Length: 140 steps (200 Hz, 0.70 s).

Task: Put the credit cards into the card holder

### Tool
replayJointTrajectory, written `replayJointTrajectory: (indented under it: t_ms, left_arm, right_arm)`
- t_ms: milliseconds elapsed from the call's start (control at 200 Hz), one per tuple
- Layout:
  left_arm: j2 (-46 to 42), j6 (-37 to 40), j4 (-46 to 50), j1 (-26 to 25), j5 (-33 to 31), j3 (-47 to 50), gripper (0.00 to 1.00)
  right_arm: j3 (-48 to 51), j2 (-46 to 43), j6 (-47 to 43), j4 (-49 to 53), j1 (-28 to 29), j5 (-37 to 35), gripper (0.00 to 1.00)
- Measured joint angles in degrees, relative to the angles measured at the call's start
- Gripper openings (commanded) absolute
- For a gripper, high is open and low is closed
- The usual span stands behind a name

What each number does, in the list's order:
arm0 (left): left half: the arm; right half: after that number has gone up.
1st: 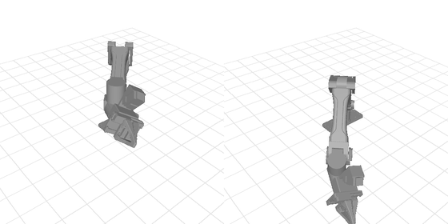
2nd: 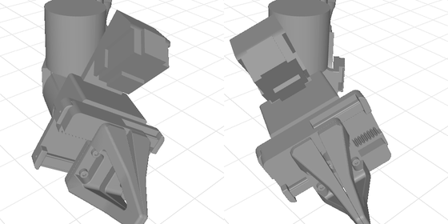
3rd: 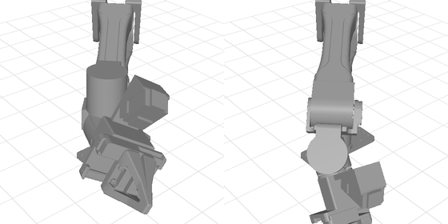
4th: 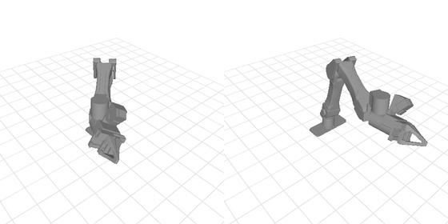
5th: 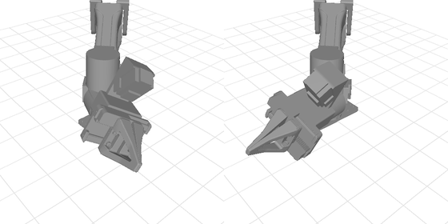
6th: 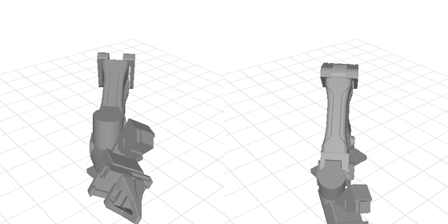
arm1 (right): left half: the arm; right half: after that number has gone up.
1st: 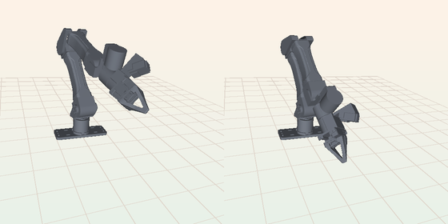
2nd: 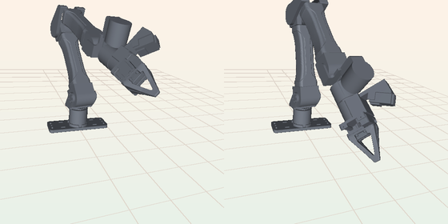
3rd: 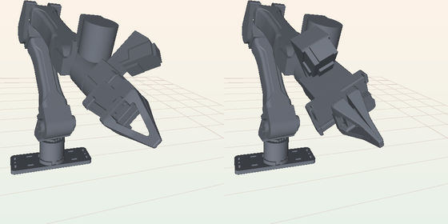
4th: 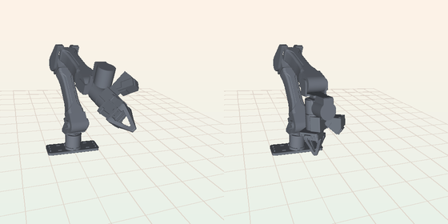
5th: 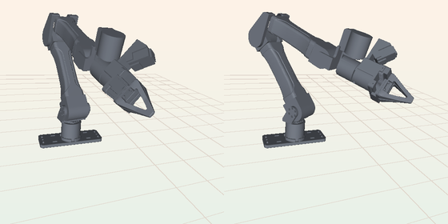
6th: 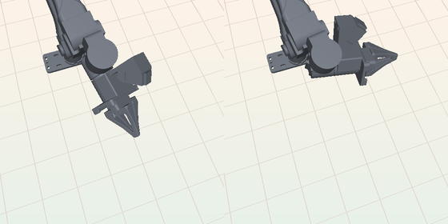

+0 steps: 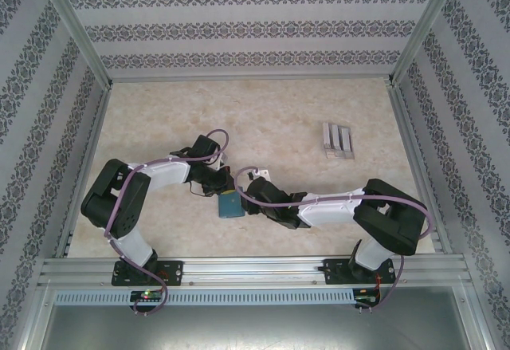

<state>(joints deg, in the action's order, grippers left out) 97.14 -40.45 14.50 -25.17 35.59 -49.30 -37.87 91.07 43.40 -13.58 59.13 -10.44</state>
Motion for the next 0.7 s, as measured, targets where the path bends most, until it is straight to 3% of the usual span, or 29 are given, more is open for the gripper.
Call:
replayJointTrajectory:
  t_ms: [80, 175, 440, 515, 634, 664, 699]
  left_arm:
    - [0.0, 0.0, 0.0, 0.0, 0.0, 0.0, 0.00]
    - [0.1, -0.1, -0.3, 0.0, 0.0, 0.0, 0.00]
    - [0.1, -0.1, -0.4, 0.0, 0.0, 0.0, 0.00]
    - [0.3, -0.1, -0.5, 0.0, 0.1, 0.0, 0.00]
    - [0.5, -0.1, -0.9, 0.0, 0.5, 0.0, 0.00]
    - [0.5, -0.1, -1.0, 0.0, 0.5, 0.0, 0.00]
    - [0.5, -0.1, -1.1, 0.0, 0.5, 0.0, 0.00]
  right_arm:
    - [0.0, -0.6, 0.4, 0.0, 0.0, -0.1, 0.36]
    - [0.0, -1.2, 0.9, 0.0, 0.0, -0.1, 0.37]
    - [0.0, -1.3, 1.7, 0.5, -0.2, 0.3, 0.17]
    - [0.0, -1.3, 1.7, 0.7, -0.3, 0.3, 0.16]
    - [0.0, -1.3, 1.7, 0.8, -0.5, 0.5, 0.18]
    - [0.0, -1.3, 1.8, 0.8, -0.5, 0.7, 0.23]
    - [0.0, -1.3, 2.0, 0.9, -0.5, 0.8, 0.36]
